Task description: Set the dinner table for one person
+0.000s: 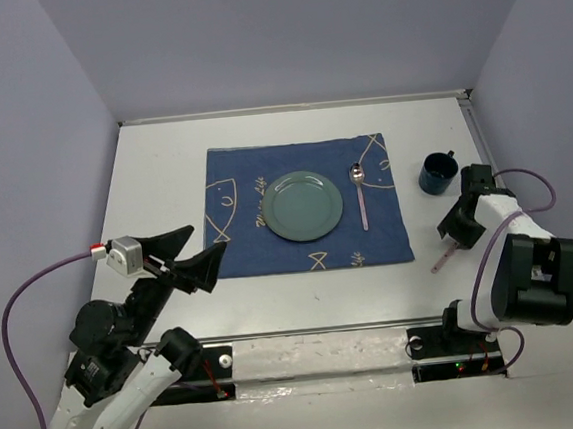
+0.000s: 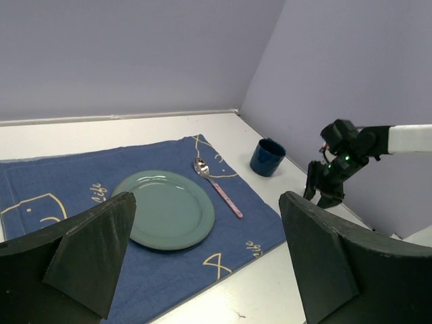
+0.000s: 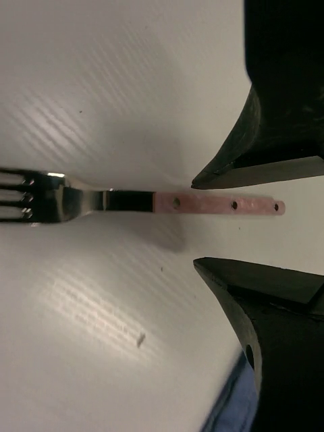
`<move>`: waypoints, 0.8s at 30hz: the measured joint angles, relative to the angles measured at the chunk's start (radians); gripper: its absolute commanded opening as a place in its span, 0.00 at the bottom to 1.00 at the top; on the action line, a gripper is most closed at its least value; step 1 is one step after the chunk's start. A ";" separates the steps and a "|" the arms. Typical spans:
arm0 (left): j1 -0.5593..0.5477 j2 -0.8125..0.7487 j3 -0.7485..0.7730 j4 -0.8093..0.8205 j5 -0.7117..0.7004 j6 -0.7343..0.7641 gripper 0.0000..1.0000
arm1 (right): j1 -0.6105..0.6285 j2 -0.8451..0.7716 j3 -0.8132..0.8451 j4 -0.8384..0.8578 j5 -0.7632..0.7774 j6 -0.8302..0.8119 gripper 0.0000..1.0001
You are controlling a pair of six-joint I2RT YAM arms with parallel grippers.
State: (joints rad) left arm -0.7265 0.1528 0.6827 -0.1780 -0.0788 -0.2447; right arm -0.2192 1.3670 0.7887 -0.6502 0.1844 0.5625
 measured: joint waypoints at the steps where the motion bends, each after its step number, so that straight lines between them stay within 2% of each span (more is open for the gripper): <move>1: -0.011 -0.008 0.000 -0.002 -0.011 0.000 0.99 | -0.006 0.014 -0.012 -0.004 0.000 0.004 0.50; 7: -0.055 -0.024 0.000 -0.009 -0.039 0.000 0.99 | -0.011 0.076 -0.024 -0.010 -0.008 0.026 0.47; 10: -0.059 -0.031 0.000 -0.014 -0.047 0.000 0.99 | -0.011 0.083 -0.020 -0.010 -0.010 0.032 0.27; 11: -0.059 -0.034 0.000 -0.015 -0.049 0.000 0.99 | -0.011 0.090 -0.016 -0.010 -0.009 0.036 0.11; 12: -0.059 -0.038 0.000 -0.014 -0.051 0.000 0.99 | -0.011 0.097 -0.011 -0.010 -0.010 0.037 0.03; 13: -0.059 -0.040 0.000 -0.015 -0.054 0.000 0.99 | -0.011 0.105 -0.004 -0.012 -0.009 0.039 0.00; 17: -0.059 -0.043 0.000 -0.014 -0.056 0.000 0.99 | -0.011 0.106 0.003 -0.019 -0.008 0.044 0.00; 21: -0.059 -0.040 0.000 -0.015 -0.060 0.000 0.99 | 0.011 0.001 -0.006 -0.053 -0.004 0.031 0.00; 23: -0.058 -0.032 0.000 -0.015 -0.064 0.000 0.99 | 0.072 -0.089 0.019 -0.090 0.005 0.032 0.00; 24: -0.057 -0.026 0.000 -0.014 -0.065 0.000 0.99 | 0.148 -0.144 0.071 -0.131 0.016 0.037 0.00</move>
State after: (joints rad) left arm -0.7837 0.1272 0.6827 -0.1925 -0.1436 -0.2451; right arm -0.0711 1.2232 0.8600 -0.7815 0.2008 0.5999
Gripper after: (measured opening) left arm 0.989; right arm 0.085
